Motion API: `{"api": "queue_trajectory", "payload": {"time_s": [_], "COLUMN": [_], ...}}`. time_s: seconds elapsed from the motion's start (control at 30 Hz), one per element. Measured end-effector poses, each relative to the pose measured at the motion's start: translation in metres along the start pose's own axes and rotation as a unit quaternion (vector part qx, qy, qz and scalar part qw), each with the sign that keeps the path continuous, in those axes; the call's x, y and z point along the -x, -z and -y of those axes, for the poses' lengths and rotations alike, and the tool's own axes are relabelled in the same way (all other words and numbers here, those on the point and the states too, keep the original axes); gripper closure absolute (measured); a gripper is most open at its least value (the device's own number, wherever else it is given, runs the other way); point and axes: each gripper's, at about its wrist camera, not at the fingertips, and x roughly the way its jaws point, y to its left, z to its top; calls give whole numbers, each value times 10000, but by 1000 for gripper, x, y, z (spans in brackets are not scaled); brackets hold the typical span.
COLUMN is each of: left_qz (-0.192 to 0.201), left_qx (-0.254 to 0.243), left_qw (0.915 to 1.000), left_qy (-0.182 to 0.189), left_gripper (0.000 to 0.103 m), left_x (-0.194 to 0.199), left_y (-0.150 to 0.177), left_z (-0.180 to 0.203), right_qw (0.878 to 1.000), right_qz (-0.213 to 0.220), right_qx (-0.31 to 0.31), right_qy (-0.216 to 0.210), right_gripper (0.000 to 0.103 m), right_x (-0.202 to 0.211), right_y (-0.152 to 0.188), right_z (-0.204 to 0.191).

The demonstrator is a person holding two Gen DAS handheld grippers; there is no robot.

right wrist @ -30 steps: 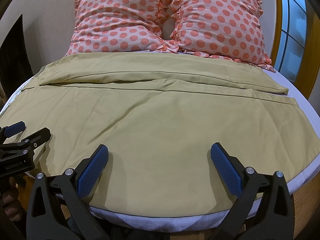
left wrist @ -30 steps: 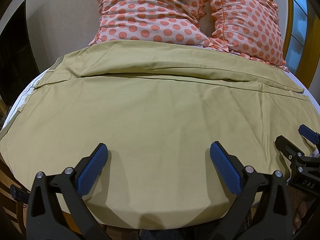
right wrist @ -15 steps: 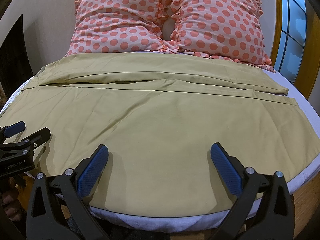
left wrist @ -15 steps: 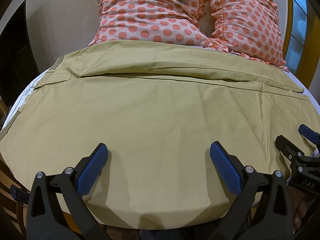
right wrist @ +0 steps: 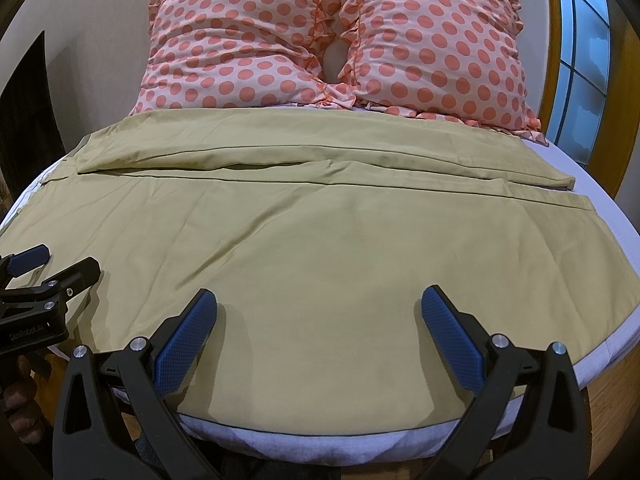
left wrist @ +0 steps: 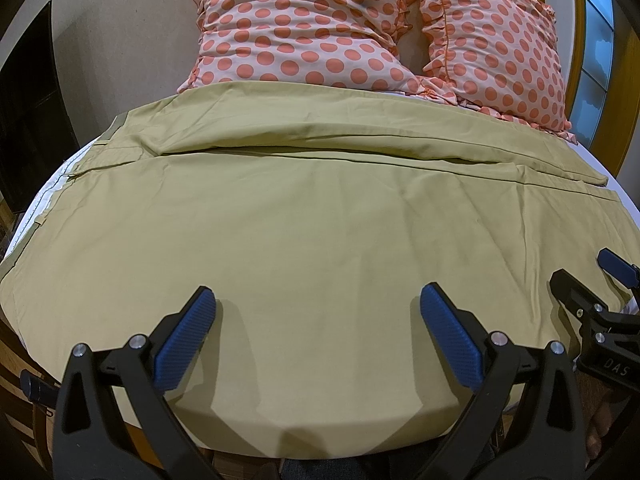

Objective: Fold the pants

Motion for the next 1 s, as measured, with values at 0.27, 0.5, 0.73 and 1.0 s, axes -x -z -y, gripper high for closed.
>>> {"api": "queue_trajectory", "payload": {"time_s": [0.27,0.5,0.73,1.0], "left_qz": [2,6,11,57], "left_qx": [-2,-1,0,-29], "left_qw": [10000,10000,10000,10000], "left_qy": [1,0,2,43], "left_gripper": [2,2,2,2], "left_x": [0,0,0,0], "left_y": [0,0,0,0], "left_z": [0,0,0,2], "right_qw": [9999,9998,9998,9997], "right_qz": [120,192,207,186], "right_qx": [-16,-30,-32,119], "right_qy": [25,48,49,-125], "right_gripper": [1,1,1,1], "right_x": [2,3,3,0], "right_y": [3,3,4,2], "right_z": [1,0,0,5]}}
